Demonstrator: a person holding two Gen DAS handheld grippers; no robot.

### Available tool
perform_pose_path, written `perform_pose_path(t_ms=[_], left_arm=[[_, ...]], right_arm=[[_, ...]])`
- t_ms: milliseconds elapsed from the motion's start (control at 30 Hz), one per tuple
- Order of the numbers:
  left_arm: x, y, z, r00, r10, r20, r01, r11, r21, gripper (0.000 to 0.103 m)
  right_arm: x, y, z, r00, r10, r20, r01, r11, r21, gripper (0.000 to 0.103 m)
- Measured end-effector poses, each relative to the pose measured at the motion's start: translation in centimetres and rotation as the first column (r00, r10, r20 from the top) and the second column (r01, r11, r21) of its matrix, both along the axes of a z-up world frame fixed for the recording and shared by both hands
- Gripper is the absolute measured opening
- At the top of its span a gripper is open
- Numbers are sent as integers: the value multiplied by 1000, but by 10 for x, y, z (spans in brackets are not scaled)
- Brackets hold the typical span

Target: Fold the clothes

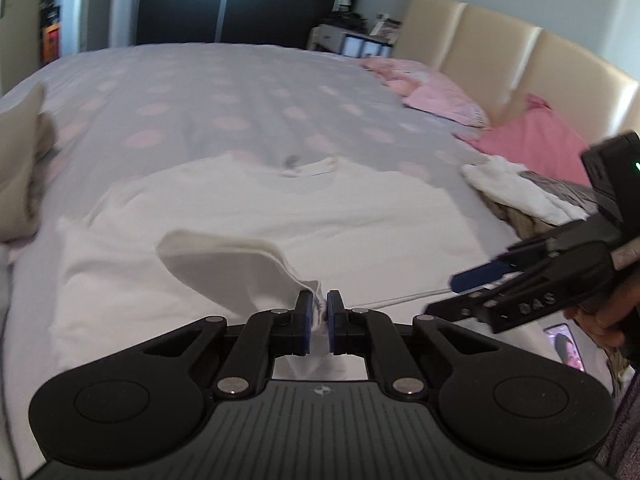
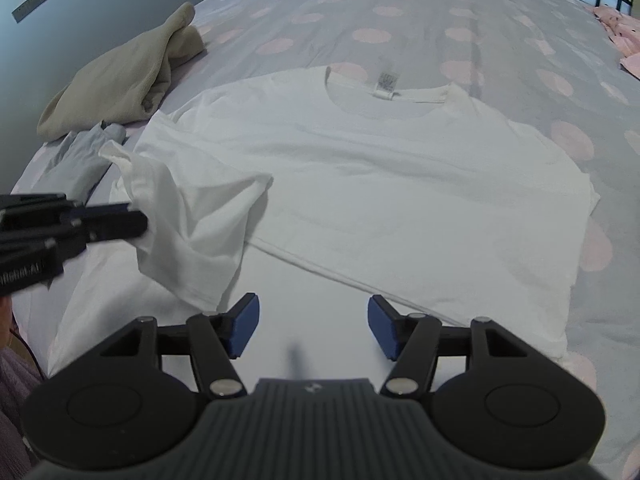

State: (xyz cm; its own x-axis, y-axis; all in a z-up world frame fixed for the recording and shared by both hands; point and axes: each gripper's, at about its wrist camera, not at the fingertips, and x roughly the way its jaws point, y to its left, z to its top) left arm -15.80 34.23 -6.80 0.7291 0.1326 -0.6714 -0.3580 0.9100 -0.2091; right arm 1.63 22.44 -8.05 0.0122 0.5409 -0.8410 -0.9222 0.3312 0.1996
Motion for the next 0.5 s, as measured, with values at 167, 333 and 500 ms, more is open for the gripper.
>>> perform_pose_path(t_ms=[167,333,500], left_arm=[[32,-30,-6,991,-135,12,135,991,-11,5],[57,-56,-26,965,-252,-67,249,967,-43,36],[53,-62,-36,949,-283,-136,288,957,19,43]], right_arm=[[15,-8,7,998,-58,3,58,998,22,64],[36,-22,3,991,-134,0,134,991,6,64],[55,-38,-8,976,-213,-52,214,977,4,64]])
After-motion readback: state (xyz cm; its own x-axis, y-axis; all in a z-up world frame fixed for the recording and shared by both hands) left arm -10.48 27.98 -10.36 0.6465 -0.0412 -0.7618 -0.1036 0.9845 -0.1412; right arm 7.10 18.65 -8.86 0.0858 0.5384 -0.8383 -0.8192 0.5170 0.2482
